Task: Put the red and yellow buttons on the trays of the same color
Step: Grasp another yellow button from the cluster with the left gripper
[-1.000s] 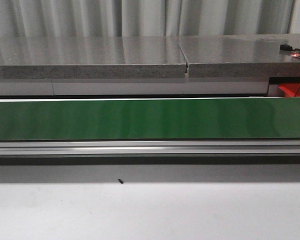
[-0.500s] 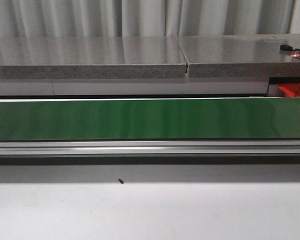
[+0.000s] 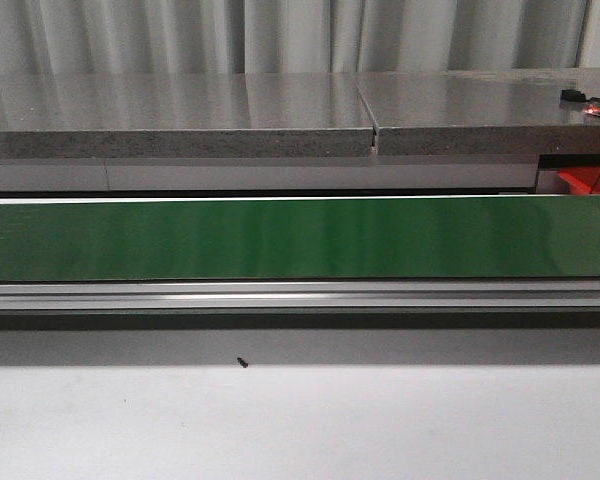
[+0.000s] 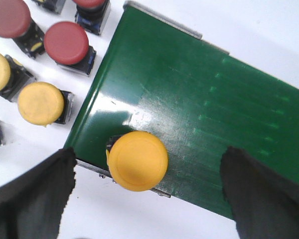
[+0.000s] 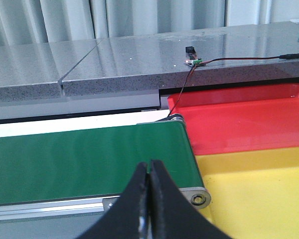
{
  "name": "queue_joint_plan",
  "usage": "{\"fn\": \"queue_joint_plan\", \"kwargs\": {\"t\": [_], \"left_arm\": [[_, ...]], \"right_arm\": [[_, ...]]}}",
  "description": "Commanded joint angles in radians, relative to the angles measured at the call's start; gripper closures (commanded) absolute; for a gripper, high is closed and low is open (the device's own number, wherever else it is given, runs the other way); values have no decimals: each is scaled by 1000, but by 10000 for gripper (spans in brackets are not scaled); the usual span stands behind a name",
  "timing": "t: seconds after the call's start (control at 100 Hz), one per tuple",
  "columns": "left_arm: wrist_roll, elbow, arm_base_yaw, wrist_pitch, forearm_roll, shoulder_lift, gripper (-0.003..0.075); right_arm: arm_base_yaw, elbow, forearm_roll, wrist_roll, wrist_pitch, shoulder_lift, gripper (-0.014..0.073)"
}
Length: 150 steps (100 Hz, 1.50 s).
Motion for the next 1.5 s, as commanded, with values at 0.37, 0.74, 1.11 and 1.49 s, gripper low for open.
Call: {"fn": "queue_joint_plan", "kwargs": {"t": [0.37,0.74,1.11,1.49], "left_arm": [[-113,-32,0,79,265,-256,167],[-25,39,256,72,147,-248,167],[108,51,477,65,-28,-60,167],[108,51,473,-19,-58,129,167]], "right_arm": [[-5,-14,-12,-1,-78,-21,660],[-5,-14,-12,-1,-78,-21,660],[-5,-14,-12,-1,-78,-21,660],[-5,-14,-12,-1,-78,-21,660]]}}
